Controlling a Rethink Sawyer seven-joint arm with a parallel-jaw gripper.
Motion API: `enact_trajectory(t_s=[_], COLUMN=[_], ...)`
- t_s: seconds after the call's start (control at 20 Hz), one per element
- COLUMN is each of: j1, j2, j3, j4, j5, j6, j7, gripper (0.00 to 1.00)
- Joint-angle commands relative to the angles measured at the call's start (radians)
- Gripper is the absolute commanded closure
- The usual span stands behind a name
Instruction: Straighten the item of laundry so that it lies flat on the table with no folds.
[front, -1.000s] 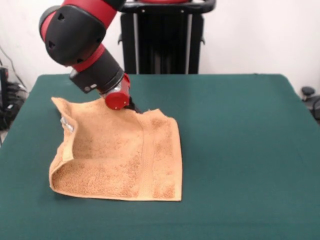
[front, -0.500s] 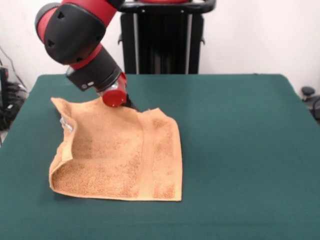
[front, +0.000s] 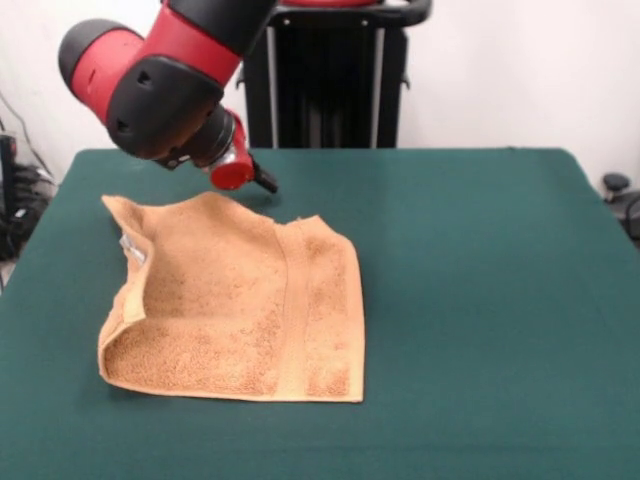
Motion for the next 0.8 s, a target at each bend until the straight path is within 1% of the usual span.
enact_trajectory(t_s=[0.05,0.15,0.25,0.45,0.6,0.8], j1=[0.010,0.000,-0.004,-0.012,-0.028,-0.055], j2=[0.099,0.082,0.062,0.033,0.005,-0.049], j3=[0.170,0.166,0.140,0.114,0.128,0.139], j4=[-0.070,-0.068,-0.073,-0.088,-0.085,-0.051], j5=[-0.060,-0.042,-0.010,0.018,0.034,0.081], j6=[-0.115,-0.110,-0.035,0.018,-0.003,0.020], j7=[0.280,0.267,0.226,0.210,0.209,0.148], gripper=[1.00,1.00,1.00,1.00,1.00,1.00])
